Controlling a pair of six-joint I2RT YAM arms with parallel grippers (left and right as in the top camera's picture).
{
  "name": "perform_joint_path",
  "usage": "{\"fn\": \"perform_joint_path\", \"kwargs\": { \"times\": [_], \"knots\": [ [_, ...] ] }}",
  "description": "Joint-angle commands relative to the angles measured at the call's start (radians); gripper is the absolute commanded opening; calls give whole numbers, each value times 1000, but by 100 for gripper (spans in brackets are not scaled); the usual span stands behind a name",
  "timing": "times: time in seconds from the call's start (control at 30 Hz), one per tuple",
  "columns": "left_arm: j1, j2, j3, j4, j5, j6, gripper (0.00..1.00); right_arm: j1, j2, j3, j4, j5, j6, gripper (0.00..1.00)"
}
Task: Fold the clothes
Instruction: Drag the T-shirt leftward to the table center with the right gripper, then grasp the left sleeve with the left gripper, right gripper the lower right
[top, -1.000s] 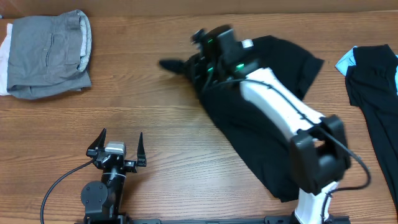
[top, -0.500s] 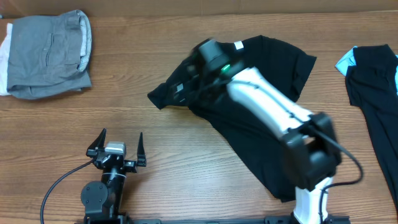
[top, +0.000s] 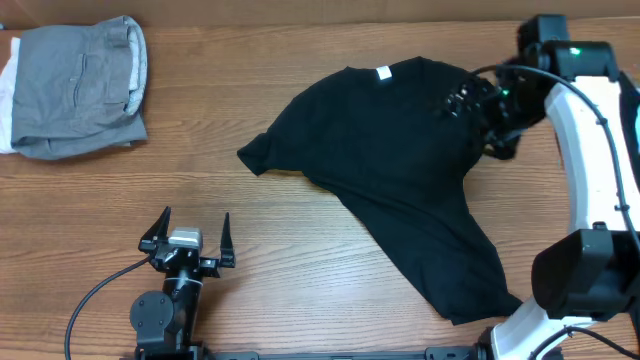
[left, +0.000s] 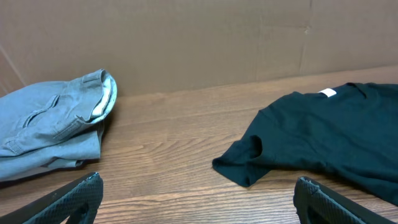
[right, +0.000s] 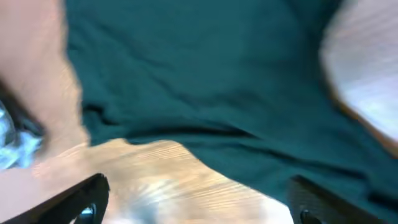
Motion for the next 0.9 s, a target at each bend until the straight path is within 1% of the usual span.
{"fn": "perform_joint_path", "kwargs": {
  "times": [0.0,0.03,0.1,0.13,0.27,0.37,0.47,0.53,0.63,0.7,0.77,0.8,0.83,0.87],
  "knots": [
    [1,-1,-3,9,-22,7,100,-8,-71,7,-89,175,53,94],
    [1,-1,-3,20,-2,5,100,6,-113,6,-165,301,109,94],
    [1,-1,-3,35,0,22,100,16,-159,-1,-212,381,128,96],
    [1,-1,-3,100,27,15,100,16,-225,-37,-211,383,136,100],
    [1,1,-3,297,216,30,100,14,-351,-119,-211,379,134,100],
    [1,7,-3,378,263,29,100,19,-417,-191,-210,366,134,100],
    [1,36,14,410,295,28,100,34,-455,-279,-192,336,134,100],
    [1,82,49,410,303,29,100,49,-468,-355,-156,319,135,100],
    [1,203,138,409,327,35,100,61,-468,-457,-80,290,135,100],
    [1,367,264,405,393,75,100,61,-468,-537,-9,252,134,100],
    [1,487,368,375,434,85,100,61,-468,-571,25,239,134,100],
    [1,575,454,320,446,85,100,61,-468,-591,47,231,134,100],
    [1,706,595,186,482,85,100,61,-468,-609,63,224,134,100],
    [1,788,689,87,521,85,100,61,-468,-613,61,225,133,100]
  ]
}}
